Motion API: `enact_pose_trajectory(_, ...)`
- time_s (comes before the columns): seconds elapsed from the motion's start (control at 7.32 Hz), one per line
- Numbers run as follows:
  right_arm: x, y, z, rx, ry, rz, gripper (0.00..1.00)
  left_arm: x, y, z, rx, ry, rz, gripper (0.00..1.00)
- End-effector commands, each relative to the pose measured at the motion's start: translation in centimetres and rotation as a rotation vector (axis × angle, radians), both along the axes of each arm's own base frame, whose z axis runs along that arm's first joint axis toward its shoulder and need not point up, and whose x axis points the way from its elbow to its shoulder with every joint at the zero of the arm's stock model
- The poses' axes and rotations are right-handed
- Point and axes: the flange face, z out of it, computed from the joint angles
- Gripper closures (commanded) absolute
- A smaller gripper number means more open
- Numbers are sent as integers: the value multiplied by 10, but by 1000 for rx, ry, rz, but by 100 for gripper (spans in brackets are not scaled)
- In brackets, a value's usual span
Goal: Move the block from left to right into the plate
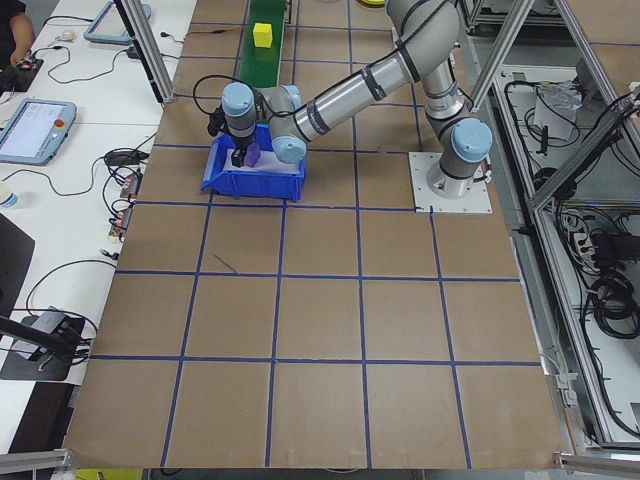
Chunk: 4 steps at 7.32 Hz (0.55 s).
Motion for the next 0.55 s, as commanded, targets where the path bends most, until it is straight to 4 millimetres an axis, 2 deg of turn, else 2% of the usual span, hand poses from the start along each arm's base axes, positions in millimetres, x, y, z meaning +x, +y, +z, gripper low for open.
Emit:
enact_pose_trajectory(0.0, -15, -57, -48, -9, -2, -5, 0, -1, 3, -4, 7, 1, -2, 0)
enact_pose_trajectory(0.14, -18, -66, -50, -53, 2, -13, 0, -1, 3, -4, 8, 1, -2, 0)
enact_pose_trajectory(0.41, -9, -75, -73, -42, -121, -94, 0, -1, 2, -3, 9, 1, 0, 0)
